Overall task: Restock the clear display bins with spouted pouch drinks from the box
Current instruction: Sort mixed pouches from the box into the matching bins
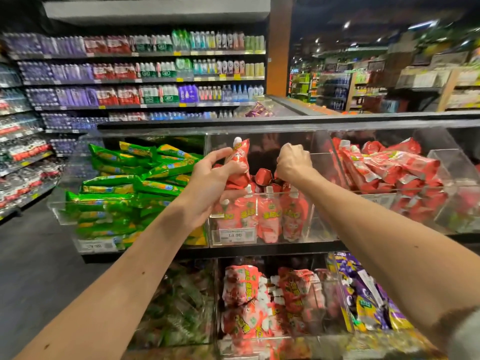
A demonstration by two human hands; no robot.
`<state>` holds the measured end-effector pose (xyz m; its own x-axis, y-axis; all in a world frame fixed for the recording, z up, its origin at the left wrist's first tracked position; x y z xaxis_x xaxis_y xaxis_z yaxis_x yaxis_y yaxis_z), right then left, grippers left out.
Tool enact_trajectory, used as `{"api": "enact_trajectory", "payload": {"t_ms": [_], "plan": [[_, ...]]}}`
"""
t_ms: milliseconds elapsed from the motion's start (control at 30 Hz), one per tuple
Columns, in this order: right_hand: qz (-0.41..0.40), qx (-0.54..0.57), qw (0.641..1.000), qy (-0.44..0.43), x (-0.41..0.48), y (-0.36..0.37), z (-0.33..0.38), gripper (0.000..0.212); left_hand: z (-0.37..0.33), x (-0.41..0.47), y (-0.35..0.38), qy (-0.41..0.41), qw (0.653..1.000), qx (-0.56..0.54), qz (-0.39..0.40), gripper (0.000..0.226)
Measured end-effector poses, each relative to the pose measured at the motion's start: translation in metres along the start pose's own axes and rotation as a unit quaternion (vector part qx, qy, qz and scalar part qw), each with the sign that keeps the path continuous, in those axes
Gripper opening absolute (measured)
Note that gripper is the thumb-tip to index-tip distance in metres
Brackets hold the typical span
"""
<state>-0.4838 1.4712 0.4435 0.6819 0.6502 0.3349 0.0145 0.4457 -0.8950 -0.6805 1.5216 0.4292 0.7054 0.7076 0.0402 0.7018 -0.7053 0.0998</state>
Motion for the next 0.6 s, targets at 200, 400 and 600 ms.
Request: {"api": "enact_trajectory", "payload": {"t_ms": [200, 400, 600], "plan": [[0.011, -0.094, 0.994, -0.055, 0.005, 0.014, 0.004, 0.024, 0.001, 0.004, -0.008, 0.005, 1.000, 0.002, -0.003, 0.050], [-0.007, -0.068, 0.985, -0.156, -0.005, 0.006, 0.019, 0.026, -0.005, 0.005, -0.020, 0.009, 0.998, 0.032, -0.058, 0.039], [0.167, 0.425, 0.857, -0.239, -0.058, -0.017, 0.050, 0.045, -0.014, 0.015, -0.015, 0.021, 0.992, 0.106, -0.060, 0.042]]}}
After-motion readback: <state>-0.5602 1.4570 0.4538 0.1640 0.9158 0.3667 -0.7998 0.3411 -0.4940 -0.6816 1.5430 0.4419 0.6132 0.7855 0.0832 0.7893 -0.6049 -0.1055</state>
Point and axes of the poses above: each hand's wrist, its own x-axis towards the middle knuckle, its own y-axis out of the palm, z = x × y, the point moved 7 cm from there along x, towards the middle knuckle, and after that the axes turned 5 degrees about -y, right-handed, at the moved point
